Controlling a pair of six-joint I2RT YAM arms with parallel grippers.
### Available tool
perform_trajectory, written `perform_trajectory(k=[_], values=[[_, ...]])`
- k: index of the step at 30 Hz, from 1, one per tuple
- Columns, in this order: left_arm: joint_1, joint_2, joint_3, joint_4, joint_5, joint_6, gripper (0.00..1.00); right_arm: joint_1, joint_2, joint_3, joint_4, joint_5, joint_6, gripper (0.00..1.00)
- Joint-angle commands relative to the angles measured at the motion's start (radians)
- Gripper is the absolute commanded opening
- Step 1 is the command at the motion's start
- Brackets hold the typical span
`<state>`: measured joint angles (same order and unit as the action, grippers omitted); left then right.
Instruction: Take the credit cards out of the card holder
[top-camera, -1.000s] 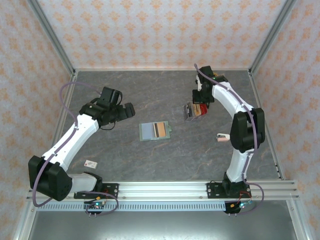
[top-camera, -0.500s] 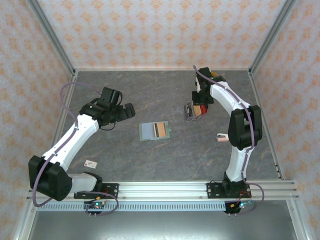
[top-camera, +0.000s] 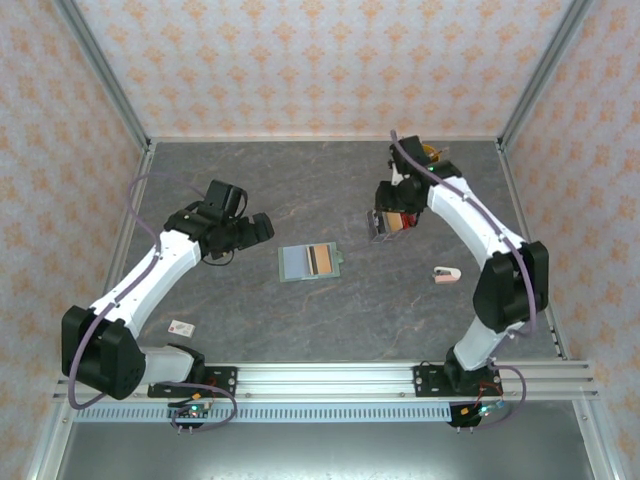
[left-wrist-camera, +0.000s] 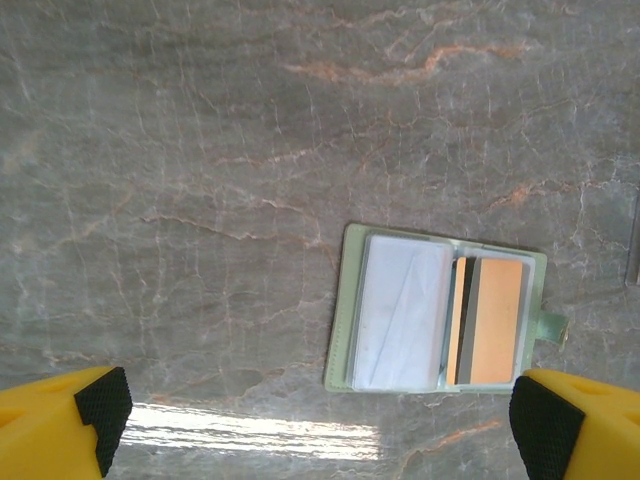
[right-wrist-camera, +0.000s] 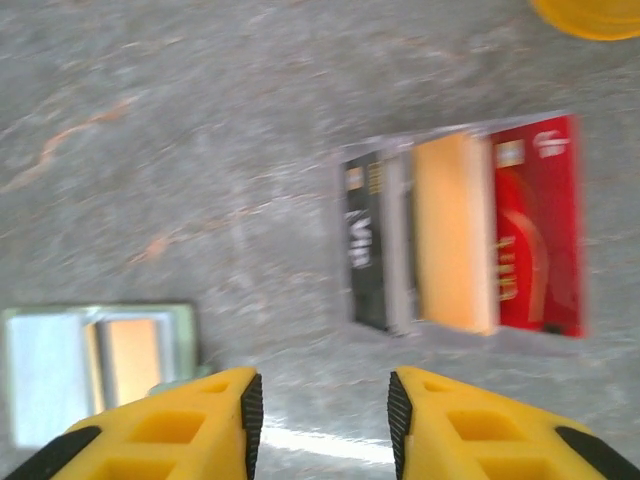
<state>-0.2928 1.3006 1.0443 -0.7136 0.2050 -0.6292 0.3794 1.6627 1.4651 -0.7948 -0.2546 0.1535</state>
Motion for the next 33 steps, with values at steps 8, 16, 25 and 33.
perform_trajectory(k=[8, 16, 25, 33], values=[[-0.040, -0.027, -0.143, 0.167, 0.118, -0.097, 1.00, 0.301, 0.023, -0.127, 0.216, -0.094, 0.264, 0.39], [-0.040, -0.025, -0.164, 0.197, 0.102, -0.170, 1.00, 0.412, 0.149, -0.098, 0.248, 0.044, 0.389, 0.35], [-0.042, 0.012, -0.169, 0.236, 0.140, -0.168, 1.00, 0.419, 0.351, 0.130, 0.047, 0.162, 0.354, 0.35], [-0.059, 0.059, -0.179, 0.307, 0.230, -0.169, 0.94, 0.412, 0.370, 0.129, -0.007, 0.241, 0.371, 0.36]])
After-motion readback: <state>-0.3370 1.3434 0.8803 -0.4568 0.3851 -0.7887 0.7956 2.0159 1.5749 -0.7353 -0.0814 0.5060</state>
